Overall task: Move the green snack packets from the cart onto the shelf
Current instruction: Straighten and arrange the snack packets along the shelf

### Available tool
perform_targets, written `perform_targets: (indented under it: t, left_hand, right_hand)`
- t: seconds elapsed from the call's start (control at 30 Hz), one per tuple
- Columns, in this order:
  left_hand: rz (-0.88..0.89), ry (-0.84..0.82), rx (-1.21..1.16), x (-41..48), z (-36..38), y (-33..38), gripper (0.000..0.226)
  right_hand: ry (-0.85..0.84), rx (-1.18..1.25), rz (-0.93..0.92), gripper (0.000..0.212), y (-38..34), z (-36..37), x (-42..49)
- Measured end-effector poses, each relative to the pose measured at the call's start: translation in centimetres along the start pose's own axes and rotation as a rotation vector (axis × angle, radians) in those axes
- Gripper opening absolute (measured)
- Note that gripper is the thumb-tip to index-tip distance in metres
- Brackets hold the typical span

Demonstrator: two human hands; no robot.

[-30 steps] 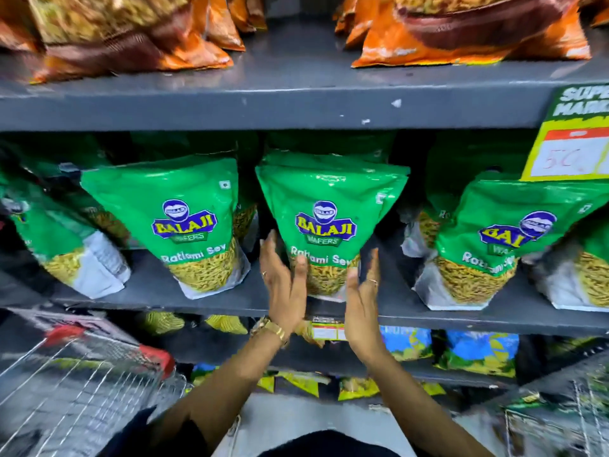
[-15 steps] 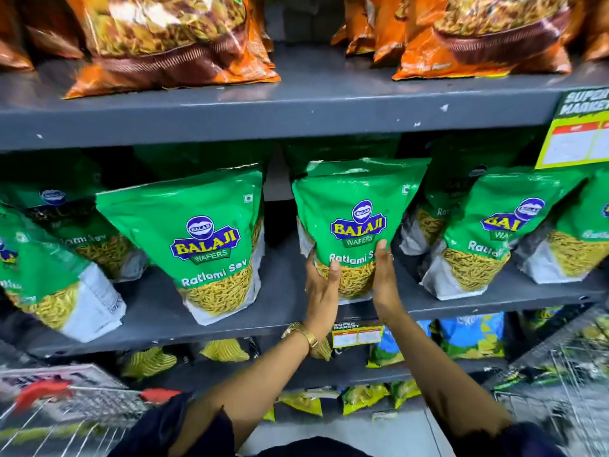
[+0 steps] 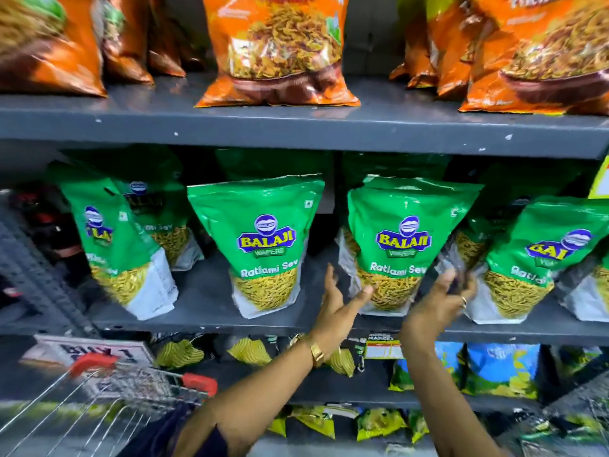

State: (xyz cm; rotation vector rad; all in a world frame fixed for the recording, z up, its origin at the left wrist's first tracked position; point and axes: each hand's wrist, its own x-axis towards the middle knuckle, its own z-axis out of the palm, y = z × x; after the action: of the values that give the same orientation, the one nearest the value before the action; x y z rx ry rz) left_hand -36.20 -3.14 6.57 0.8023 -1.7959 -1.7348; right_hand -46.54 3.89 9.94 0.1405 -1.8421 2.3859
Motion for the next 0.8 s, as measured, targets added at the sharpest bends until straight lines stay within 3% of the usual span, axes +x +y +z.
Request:
perform_targets:
  t: [0.1,0.17,0.23,0.3,0.37,0.4,0.5,0.63,0.8]
  left_hand:
    - [0.278,0.308,0.096,-3.5,-3.3,-1.6,0.03]
    - [0.396,0.546,0.192,-5.2,-6.0,-2.1,0.012]
    - [0.446,0.748,0.221,-5.7,-8.6,-2.5,0.022]
    - [0.382,0.858,0.183,-5.3,-10.6,-2.4,0.054]
    - [0.235,0.828,0.057,-4.3,-11.9,-2.5,0.077]
    - [0.176,0.787,-0.004,-3.7,-12.3,-2.1,0.079]
    - [0.128,0.633,-0.129,-1.9,-12.8,-2.1,0.071]
    - [0.004,0.544,-0.472,-0.3,-12.7,-0.9,0.063]
    - [-0.063,0.514,-0.514,0.9,-13.0,0.2,0.055]
  right_hand:
    - [-0.209,-0.001,-0.186,0.055,0.0,-0.4,-5.2]
    - [-0.423,-0.046,-0.268,0.04,0.7,0.3,-7.5]
    - [-0.676,-0.07,-0.223,0.039,1.2,2.0,-8.9]
    - [-0.84,-0.103,-0.103,0.03,1.7,4.4,-9.8]
    - [-0.899,-0.111,-0.003,0.022,2.5,6.9,-10.0]
    - [-0.9,-0.108,0.043,0.029,2.8,8.1,-10.0]
    - [-0.857,-0.085,0.18,0.048,3.8,10.7,-9.6]
    - [-0.901,0.004,0.336,0.077,4.9,11.7,-10.8]
    - [-0.869,0.06,0.354,0.08,5.7,10.8,-12.3]
